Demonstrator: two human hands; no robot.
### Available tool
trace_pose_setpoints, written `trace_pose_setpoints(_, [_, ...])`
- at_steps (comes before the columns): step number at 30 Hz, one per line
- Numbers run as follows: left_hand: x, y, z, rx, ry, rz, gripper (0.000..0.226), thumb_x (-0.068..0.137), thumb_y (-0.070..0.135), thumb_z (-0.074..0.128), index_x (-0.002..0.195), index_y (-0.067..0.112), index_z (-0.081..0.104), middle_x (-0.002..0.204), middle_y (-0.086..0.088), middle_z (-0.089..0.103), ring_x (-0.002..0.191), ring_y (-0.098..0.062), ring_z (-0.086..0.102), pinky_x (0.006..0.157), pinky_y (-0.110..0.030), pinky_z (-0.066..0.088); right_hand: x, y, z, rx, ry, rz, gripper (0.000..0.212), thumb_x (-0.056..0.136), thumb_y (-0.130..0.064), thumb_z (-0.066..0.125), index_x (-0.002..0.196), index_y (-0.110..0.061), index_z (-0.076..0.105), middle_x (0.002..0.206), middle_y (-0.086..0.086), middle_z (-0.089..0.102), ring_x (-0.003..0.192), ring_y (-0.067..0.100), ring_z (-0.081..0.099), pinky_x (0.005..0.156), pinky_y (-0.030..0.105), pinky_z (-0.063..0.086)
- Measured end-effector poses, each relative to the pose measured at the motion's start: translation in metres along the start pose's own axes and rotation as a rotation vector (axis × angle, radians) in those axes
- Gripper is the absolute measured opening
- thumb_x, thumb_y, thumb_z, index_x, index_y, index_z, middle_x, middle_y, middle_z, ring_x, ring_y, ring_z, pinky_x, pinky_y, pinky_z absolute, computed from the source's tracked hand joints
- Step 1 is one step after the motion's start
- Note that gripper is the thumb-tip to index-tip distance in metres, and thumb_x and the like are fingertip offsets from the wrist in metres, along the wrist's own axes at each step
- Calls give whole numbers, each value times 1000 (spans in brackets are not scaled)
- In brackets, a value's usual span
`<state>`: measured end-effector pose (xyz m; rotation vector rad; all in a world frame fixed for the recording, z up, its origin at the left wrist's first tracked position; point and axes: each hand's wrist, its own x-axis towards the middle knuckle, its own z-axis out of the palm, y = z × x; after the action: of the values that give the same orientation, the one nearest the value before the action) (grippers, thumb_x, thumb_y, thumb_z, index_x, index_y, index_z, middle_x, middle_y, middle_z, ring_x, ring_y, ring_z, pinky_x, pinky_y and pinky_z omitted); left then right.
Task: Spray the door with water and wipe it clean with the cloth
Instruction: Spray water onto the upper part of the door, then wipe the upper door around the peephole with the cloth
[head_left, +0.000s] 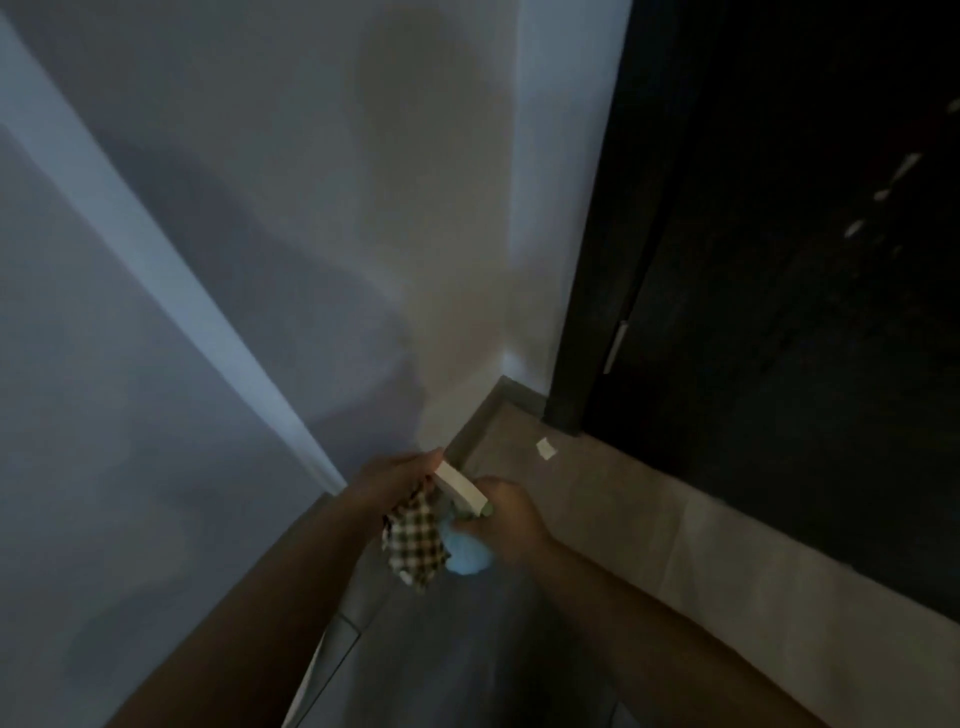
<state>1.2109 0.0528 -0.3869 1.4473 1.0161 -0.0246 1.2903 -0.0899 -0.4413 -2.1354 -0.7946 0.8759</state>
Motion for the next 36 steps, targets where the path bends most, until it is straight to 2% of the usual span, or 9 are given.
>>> trace_pose_setpoints(3, [6, -21, -7, -69, 19, -51, 20, 84, 24, 71, 92, 5, 72, 102, -17, 70, 98, -28, 65, 95, -41, 50, 8, 6, 22, -1, -29, 21, 26, 83, -21, 69, 107, -12, 65, 104, 8, 68, 100, 27, 63, 89, 37, 51])
trace_pose_setpoints(9, [17, -49, -7, -51, 61, -112, 8, 87, 18, 67, 87, 11, 72, 99, -11, 71, 101, -27, 64, 101, -44, 47, 19, 21, 37, -88, -84, 75, 33, 90, -28, 63, 120, -14, 60, 116, 3, 64, 110, 18, 59, 89, 23, 42])
trace_pose_setpoints(15, [18, -49, 3, 1, 169, 12, 16, 92, 17, 60, 99, 8, 71, 92, -7, 69, 94, -23, 64, 95, -39, 50, 27, 23, 39, -64, -43, 103, 38, 89, -28, 65, 122, -10, 60, 120, 9, 63, 112, 23, 59, 89, 22, 41])
trace_pose_setpoints(18, [12, -48, 6, 96, 200, 48, 19, 94, 21, 58, 101, 8, 71, 101, -13, 70, 86, -19, 62, 84, -33, 49, 28, 28, 41, -9, -70, 114, 37, 89, -26, 65, 122, -9, 60, 121, 10, 63, 112, 23, 59, 91, 24, 44])
trace_pose_setpoints(21, [-1, -40, 8, 177, 256, 64, 26, 94, 28, 57, 114, 12, 65, 114, -12, 67, 92, -23, 62, 85, -33, 49, 20, 37, 36, 15, -116, 136, 38, 92, -19, 61, 128, -12, 54, 124, 5, 60, 110, 14, 57, 83, 11, 43])
trace_pose_setpoints(24, [-20, -20, 8, 197, 402, 159, 34, 91, 28, 60, 123, 15, 60, 110, -9, 65, 98, -27, 62, 91, -40, 50, 11, 40, 15, 203, -43, 180, 42, 92, -7, 56, 134, -9, 50, 132, 7, 55, 121, 19, 52, 100, 27, 44])
trace_pose_setpoints(28, [-39, 24, 32, 7, 228, 270, 19, 91, 19, 60, 109, 22, 65, 89, -3, 67, 80, -15, 63, 72, -27, 53, -13, 24, -35, 485, 107, 140, 21, 92, -2, 53, 108, -10, 65, 110, 4, 65, 103, 16, 61, 88, 31, 49])
trace_pose_setpoints(33, [-69, 67, 88, -247, -50, 361, 21, 92, 24, 59, 112, 25, 63, 112, -1, 67, 104, -16, 63, 91, -35, 51, -68, 11, -117, 923, 48, 82, 18, 89, -28, 62, 104, -18, 66, 100, 2, 69, 94, 15, 65, 85, 33, 51])
trace_pose_setpoints(36, [-80, 79, 120, -182, -17, 566, 19, 92, 17, 60, 108, 26, 62, 104, 6, 68, 94, 3, 63, 79, -9, 47, -97, 17, -160, 807, 173, -11, 7, 87, -13, 65, 93, -11, 63, 81, 2, 62, 76, 12, 59, 70, 24, 50])
